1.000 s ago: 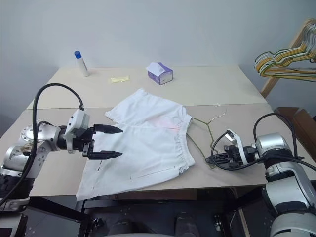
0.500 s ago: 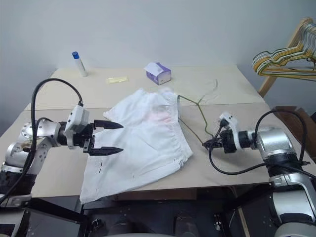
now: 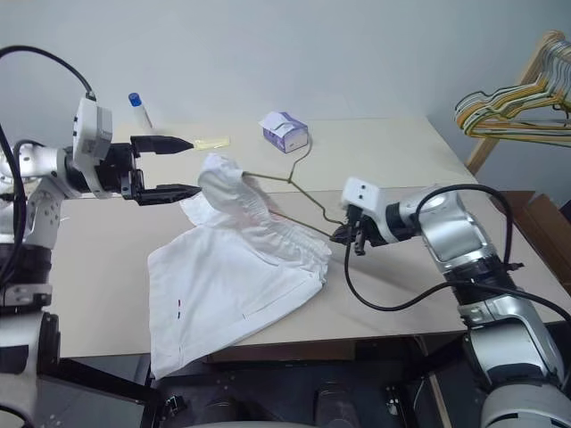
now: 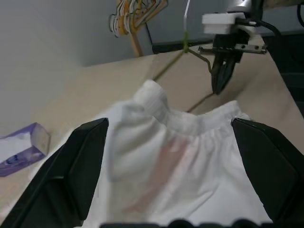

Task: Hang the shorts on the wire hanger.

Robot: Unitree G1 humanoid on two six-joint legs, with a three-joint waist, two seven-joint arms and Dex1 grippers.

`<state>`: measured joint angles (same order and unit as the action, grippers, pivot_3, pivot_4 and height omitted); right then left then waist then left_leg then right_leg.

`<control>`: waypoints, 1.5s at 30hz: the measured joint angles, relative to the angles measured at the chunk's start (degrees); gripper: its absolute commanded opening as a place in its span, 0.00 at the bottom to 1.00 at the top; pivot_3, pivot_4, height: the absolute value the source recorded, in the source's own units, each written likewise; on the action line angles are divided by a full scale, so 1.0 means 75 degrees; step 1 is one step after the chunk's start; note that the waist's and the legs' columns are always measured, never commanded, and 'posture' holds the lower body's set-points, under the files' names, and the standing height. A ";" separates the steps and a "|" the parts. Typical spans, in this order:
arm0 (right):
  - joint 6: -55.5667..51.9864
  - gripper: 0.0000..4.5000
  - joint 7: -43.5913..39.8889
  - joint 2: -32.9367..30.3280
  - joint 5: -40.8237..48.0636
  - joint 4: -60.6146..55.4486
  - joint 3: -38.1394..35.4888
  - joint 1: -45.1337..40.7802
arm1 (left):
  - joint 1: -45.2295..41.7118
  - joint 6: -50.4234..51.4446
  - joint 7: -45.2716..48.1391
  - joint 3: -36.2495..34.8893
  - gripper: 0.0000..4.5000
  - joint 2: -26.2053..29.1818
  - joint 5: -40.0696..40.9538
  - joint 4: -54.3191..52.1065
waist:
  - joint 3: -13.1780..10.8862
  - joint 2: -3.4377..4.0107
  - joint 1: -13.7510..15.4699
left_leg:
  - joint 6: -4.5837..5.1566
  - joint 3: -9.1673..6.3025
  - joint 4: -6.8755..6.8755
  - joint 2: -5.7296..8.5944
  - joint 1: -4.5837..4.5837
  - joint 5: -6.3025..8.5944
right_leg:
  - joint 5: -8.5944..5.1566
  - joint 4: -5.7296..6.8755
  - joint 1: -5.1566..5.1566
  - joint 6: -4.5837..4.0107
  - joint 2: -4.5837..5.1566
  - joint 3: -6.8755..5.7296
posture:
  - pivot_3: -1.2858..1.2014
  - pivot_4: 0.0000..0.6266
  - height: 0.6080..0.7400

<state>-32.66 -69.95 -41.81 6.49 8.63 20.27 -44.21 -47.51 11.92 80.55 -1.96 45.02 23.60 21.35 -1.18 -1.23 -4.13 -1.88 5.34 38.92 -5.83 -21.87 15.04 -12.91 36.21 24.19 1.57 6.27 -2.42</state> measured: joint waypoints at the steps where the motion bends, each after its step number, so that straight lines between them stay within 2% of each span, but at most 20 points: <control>1: 0.0041 0.00 -0.0008 0.0069 -0.0106 0.0001 0.0116 -0.0089 | -0.0190 -0.0110 0.0165 0.0095 1.00 -0.0002 -0.0110 0.0248 | 0.0000 0.0000 0.0000 | 0.0000 0.0000 0.0001 0.0000 -0.0002 0.0000 | 0.0000 0.0000 0.0001 0.0000 0.0000 0.0000 | 0.50 0.00 1.00; 8: 0.0052 0.00 -0.0119 0.0506 -0.0473 0.0086 0.0525 -0.0608 | -0.1434 -0.0629 0.1469 0.1200 1.00 -0.0018 -0.0859 0.1869 | 0.0000 0.0000 0.0019 | 0.0000 -0.0001 0.0005 0.0000 -0.0016 0.0000 | -0.0001 -0.0001 0.0008 0.0001 0.0000 -0.0005 | 0.49 0.00 1.00; 12: 0.0067 0.00 -0.0156 0.0560 -0.0677 0.0244 0.0645 -0.0622 | -0.1924 -0.1114 0.1566 0.2171 1.00 -0.0079 -0.1056 0.2780 | 0.0000 0.0000 0.0008 | 0.0000 -0.0002 0.0008 -0.0001 -0.0022 0.0000 | -0.0001 0.0005 0.0015 0.0002 0.0000 -0.0004 | 0.49 0.00 1.00; 20: 0.0075 0.00 -0.0159 0.0607 -0.0892 0.0299 0.0788 -0.0648 | -0.2639 -0.1708 0.1571 0.3177 1.00 -0.0474 -0.1200 0.4011 | 0.0000 0.0000 -0.0006 | 0.0000 -0.0002 0.0010 -0.0001 -0.0024 0.0000 | -0.0001 0.0007 0.0019 0.0002 0.0000 -0.0002 | 0.48 0.00 1.00; 21: 0.0075 0.00 -0.0158 0.0607 -0.0917 0.0299 0.0793 -0.0648 | -0.2662 -0.1744 0.1571 0.3323 0.91 -0.0524 -0.1203 0.4126 | 0.0000 0.0000 -0.0013 | 0.0000 -0.0002 0.0010 -0.0001 -0.0025 0.0000 | -0.0001 0.0008 0.0020 0.0002 0.0000 -0.0002 | 0.48 0.00 1.00; 22: 0.0075 0.00 -0.0159 0.0608 -0.0919 0.0298 0.0793 -0.0648 | -0.2663 -0.1760 0.1571 0.3426 0.87 -0.0558 -0.1207 0.4185 | 0.0000 0.0000 -0.0024 | 0.0001 -0.0002 0.0010 -0.0001 -0.0025 0.0000 | -0.0001 0.0009 0.0021 0.0002 0.0000 -0.0002 | 0.48 0.00 1.00; 25: 0.0071 0.00 -0.0162 0.0614 -0.0922 0.0292 0.0793 -0.0649 | -0.2663 -0.1934 0.1572 0.3704 0.67 -0.0674 -0.1312 0.4440 | 0.0000 0.0000 -0.0046 | 0.0000 -0.0002 0.0010 -0.0001 -0.0027 0.0000 | -0.0001 0.0009 0.0023 0.0002 0.0000 -0.0002 | 0.48 0.00 1.00; 34: -0.0058 0.00 -0.0203 0.0685 -0.0909 0.0243 0.0785 -0.0668 | -0.2878 -0.2053 0.1573 0.3702 0.01 -0.0876 -0.1342 0.4926 | -0.0001 -0.0001 -0.0198 | 0.0001 -0.0004 0.0011 -0.0001 -0.0031 0.0000 | -0.0001 0.0007 0.0024 0.0003 0.0001 -0.0002 | 0.48 0.00 1.00; 39: -0.0033 0.00 -0.0143 0.0685 -0.0931 0.0243 0.0774 -0.0690 | -0.2890 -0.2159 0.1573 0.3715 0.00 -0.0851 -0.1323 0.4930 | -0.0001 -0.0001 -0.0221 | 0.0001 -0.0004 0.0012 -0.0001 -0.0028 0.0000 | -0.0001 0.0014 0.0025 0.0004 0.0000 -0.0001 | 0.48 0.00 1.00; 42: 0.0605 0.00 0.0068 0.0688 -0.1031 0.0263 0.0753 -0.0647 | -0.2890 -0.2559 0.1573 0.3567 0.00 -0.0855 -0.1512 0.5095 | -0.0001 -0.0001 -0.0218 | 0.0001 -0.0004 0.0012 -0.0001 -0.0028 0.0000 | -0.0001 0.0014 0.0025 0.0004 0.0000 -0.0001 | 0.49 0.00 1.00; 45: 0.1149 0.19 0.0372 0.0801 -0.1151 0.0383 0.0701 -0.0611 | -0.2908 -0.2843 0.1573 0.3287 0.00 -0.0871 -0.1764 0.5290 | -0.0001 -0.0001 -0.0216 | 0.0001 -0.0003 0.0012 -0.0001 -0.0029 0.0000 | -0.0002 0.0012 0.0024 0.0004 0.0000 -0.0001 | 0.48 0.00 1.00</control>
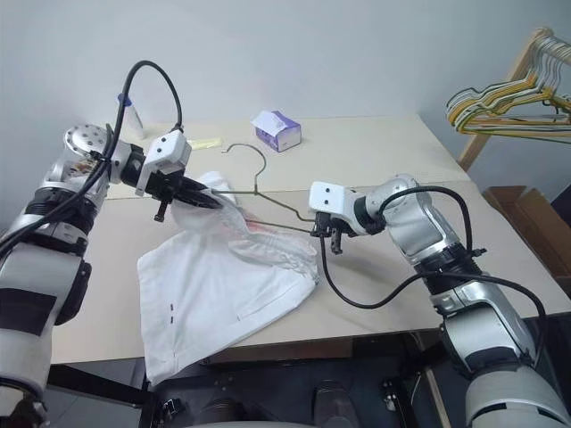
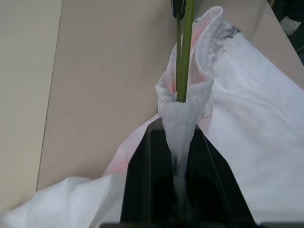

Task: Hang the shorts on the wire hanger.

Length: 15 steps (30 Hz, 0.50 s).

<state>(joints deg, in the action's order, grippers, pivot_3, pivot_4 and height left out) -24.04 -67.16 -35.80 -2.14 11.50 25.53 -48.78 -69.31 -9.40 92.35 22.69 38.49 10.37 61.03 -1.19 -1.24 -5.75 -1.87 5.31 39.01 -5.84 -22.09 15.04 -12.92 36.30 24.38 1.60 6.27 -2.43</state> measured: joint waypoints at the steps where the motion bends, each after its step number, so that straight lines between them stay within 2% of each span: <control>1: 0.0054 0.25 0.0055 0.0082 -0.0002 0.0036 -0.0011 -0.0002 | -0.0015 -0.0060 0.0000 -0.0095 0.00 -0.0017 -0.0116 0.0107 | 0.0000 0.0000 -0.0003 | 0.0000 0.0000 0.0000 0.0000 0.0001 0.0000 | 0.0000 0.0001 0.0000 0.0000 0.0000 0.0000 | 0.48 0.00 1.00; 5: 0.0103 0.57 0.0190 0.0150 0.0025 0.0140 -0.0166 -0.0007 | -0.0138 -0.0152 -0.0052 -0.0401 0.00 -0.0093 -0.0482 0.0427 | 0.0000 0.0000 0.0003 | -0.0001 0.0000 0.0000 0.0000 -0.0003 -0.0001 | 0.0001 -0.0001 0.0000 0.0001 0.0000 -0.0001 | 0.48 0.00 1.00; 10: -0.0104 0.96 0.0393 -0.0059 0.0231 0.0195 -0.0952 -0.0216 | -0.0522 -0.0261 -0.0360 -0.0810 0.00 -0.0106 -0.0798 0.0701 | -0.0001 -0.0001 0.0020 | 0.0000 -0.0001 0.0000 0.0000 -0.0006 -0.0001 | 0.0001 -0.0005 0.0000 0.0002 0.0000 -0.0003 | 0.48 0.00 1.00; 11: -0.0271 0.99 0.0443 -0.0142 0.0331 0.0181 -0.1179 -0.0274 | -0.0604 -0.0274 -0.0432 -0.0879 0.00 -0.0115 -0.0846 0.0727 | -0.0001 -0.0001 0.0022 | 0.0000 -0.0001 -0.0001 0.0000 -0.0006 -0.0001 | 0.0001 -0.0005 0.0000 0.0002 0.0001 -0.0003 | 0.48 0.00 1.00; 15: -0.1439 0.99 0.0514 -0.0524 0.0936 -0.0170 -0.2184 -0.0344 | -0.0886 -0.0289 -0.0540 -0.1252 0.00 -0.0097 -0.1009 0.0919 | -0.0001 0.0000 0.0008 | 0.0000 -0.0001 -0.0003 0.0000 -0.0003 0.0000 | 0.0001 -0.0004 0.0000 0.0002 0.0000 -0.0003 | 0.48 0.00 1.00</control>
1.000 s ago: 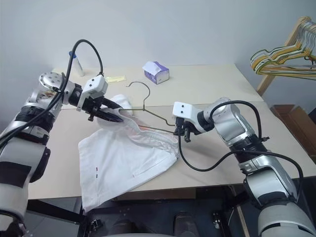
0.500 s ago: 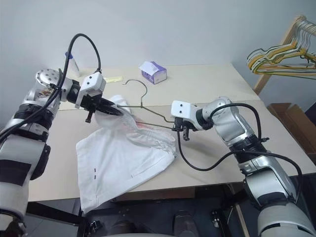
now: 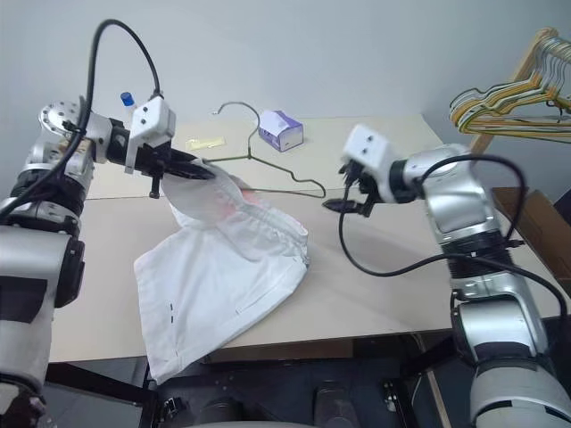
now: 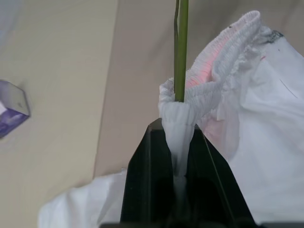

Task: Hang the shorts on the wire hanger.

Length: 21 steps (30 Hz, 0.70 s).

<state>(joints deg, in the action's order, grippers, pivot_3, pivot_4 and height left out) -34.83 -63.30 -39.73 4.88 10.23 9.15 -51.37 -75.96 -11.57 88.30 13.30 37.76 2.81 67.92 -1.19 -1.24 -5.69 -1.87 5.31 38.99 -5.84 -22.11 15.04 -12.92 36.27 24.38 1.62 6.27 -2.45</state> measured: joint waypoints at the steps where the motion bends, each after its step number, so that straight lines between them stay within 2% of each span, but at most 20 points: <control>1: -0.0411 0.99 0.0029 -0.0010 0.0221 -0.0186 -0.0239 0.0008 | -0.0040 0.0000 0.0001 -0.0084 0.00 0.0006 -0.0052 0.0038 | 0.0000 0.0000 -0.0003 | 0.0000 0.0000 0.0000 0.0000 0.0002 0.0000 | 0.0000 0.0002 0.0000 0.0000 0.0000 0.0000 | 0.48 0.00 1.00; 5: -0.1811 0.99 0.0186 0.0009 0.1099 -0.1310 -0.0804 0.0477 | -0.0088 -0.0035 -0.0003 -0.0213 0.00 -0.0024 -0.0196 0.0069 | 0.0000 0.0000 -0.0043 | 0.0001 -0.0001 0.0001 -0.0001 0.0009 0.0000 | 0.0000 0.0013 -0.0002 0.0000 0.0000 0.0002 | 0.48 0.00 1.00; 8: -0.2846 0.99 0.0696 0.0428 0.1629 -0.2228 -0.1052 0.1394 | -0.0088 -0.0046 -0.0003 -0.0324 0.00 -0.0024 -0.0312 0.0076 | 0.0000 -0.0001 -0.0032 | 0.0001 -0.0001 0.0003 -0.0001 0.0009 0.0000 | 0.0000 0.0021 -0.0001 0.0000 0.0001 0.0003 | 0.48 0.00 1.00; 12: -0.3639 0.99 0.1663 0.1250 0.1914 -0.2980 -0.0890 0.2921 | -0.0087 -0.0067 0.0000 -0.0462 0.00 -0.0014 -0.0398 0.0078 | 0.0000 -0.0002 0.0007 | 0.0001 -0.0003 0.0008 0.0001 -0.0001 0.0000 | -0.0003 0.0046 0.0007 0.0003 0.0003 0.0003 | 0.48 0.00 1.00; 16: -0.3753 0.99 0.2418 0.1794 0.1943 -0.3194 -0.0921 0.3477 | -0.0086 -0.0067 0.0006 -0.0535 0.00 -0.0004 -0.0448 0.0077 | 0.0000 -0.0003 0.0010 | 0.0002 -0.0006 0.0013 0.0001 0.0004 0.0001 | -0.0006 0.0050 0.0006 0.0004 0.0003 0.0004 | 0.48 0.00 1.00; 21: -0.3599 0.99 0.2731 0.2274 0.2242 -0.3177 -0.0975 0.3692 | -0.0081 -0.0068 0.0019 -0.0617 0.00 -0.0023 -0.0499 0.0077 | 0.0000 -0.0003 -0.0013 | 0.0003 -0.0007 0.0013 0.0001 0.0008 0.0001 | -0.0008 0.0052 0.0005 0.0004 0.0002 0.0005 | 0.48 0.00 1.00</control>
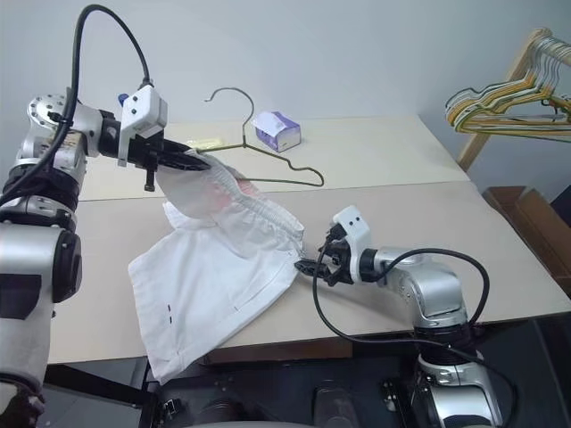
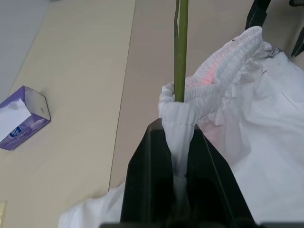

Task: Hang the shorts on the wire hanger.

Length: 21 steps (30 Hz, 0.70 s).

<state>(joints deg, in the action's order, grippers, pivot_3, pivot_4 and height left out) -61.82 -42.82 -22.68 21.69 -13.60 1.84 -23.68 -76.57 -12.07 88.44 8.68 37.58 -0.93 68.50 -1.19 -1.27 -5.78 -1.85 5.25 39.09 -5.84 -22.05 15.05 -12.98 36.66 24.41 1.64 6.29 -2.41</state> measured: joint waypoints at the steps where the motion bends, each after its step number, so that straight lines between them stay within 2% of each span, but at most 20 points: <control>1: 0.0018 0.99 0.0035 0.0073 0.0075 0.0000 -0.0008 -0.0030 | 0.0000 0.0000 0.0000 -0.0007 0.00 -0.0001 -0.0004 0.0000 | 0.0000 0.0000 0.0000 | 0.0000 -0.0001 -0.0001 0.0000 -0.0001 0.0000 | 0.0000 0.0001 0.0000 0.0000 0.0000 0.0000 | 0.48 0.00 1.00; 2: 0.0031 0.99 0.0066 0.0110 0.0137 0.0000 -0.0008 -0.0052 | 0.0000 0.0000 0.0000 -0.0019 0.00 -0.0002 -0.0010 0.0000 | 0.0000 0.0000 0.0002 | 0.0000 -0.0001 -0.0001 0.0000 -0.0001 0.0000 | -0.0001 0.0001 0.0000 0.0001 0.0000 0.0000 | 0.48 0.00 1.00; 5: 0.0154 0.86 0.0250 0.0278 0.0195 0.0136 -0.0006 -0.0175 | 0.0003 0.0000 -0.0002 -0.0094 0.00 0.0000 -0.0036 0.0000 | 0.0000 -0.0001 0.0009 | 0.0000 -0.0002 0.0000 0.0000 -0.0002 0.0000 | -0.0001 0.0001 -0.0001 0.0001 0.0000 -0.0001 | 0.49 0.00 1.00; 15: 0.0360 0.04 0.0726 0.0470 0.0191 0.0681 0.0104 -0.0325 | 0.0022 0.0000 0.0002 -0.0190 0.00 0.0006 -0.0152 0.0000 | 0.0000 -0.0001 0.0012 | 0.0001 -0.0004 -0.0001 0.0000 -0.0004 0.0000 | -0.0001 0.0002 -0.0001 0.0002 0.0000 -0.0002 | 0.49 0.00 1.00; 16: 0.0366 0.01 0.0739 0.0468 0.0193 0.0681 0.0104 -0.0325 | 0.0022 0.0000 0.0013 -0.0204 0.00 0.0008 -0.0152 0.0000 | 0.0000 -0.0001 0.0012 | 0.0001 -0.0005 -0.0001 0.0000 -0.0004 0.0000 | -0.0001 0.0002 -0.0001 0.0002 0.0000 -0.0002 | 0.49 0.00 1.00; 21: 0.0544 0.01 0.0804 0.0301 0.0186 0.0874 0.0099 -0.0428 | 0.0029 0.0054 0.0413 -0.0393 0.00 0.0056 0.0012 -0.0002 | 0.0000 -0.0001 0.0006 | 0.0001 -0.0004 -0.0001 0.0000 -0.0003 0.0000 | -0.0001 0.0002 -0.0001 0.0002 0.0000 -0.0001 | 0.48 0.00 1.00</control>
<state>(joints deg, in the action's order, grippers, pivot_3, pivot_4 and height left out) -57.75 -36.79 -20.42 23.09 -7.05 2.58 -26.89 -76.36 -11.67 91.54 5.73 38.00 -0.84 68.48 -1.19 -1.27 -5.74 -1.84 5.23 39.09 -5.83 -22.08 15.05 -12.98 36.67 24.41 1.66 6.29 -2.42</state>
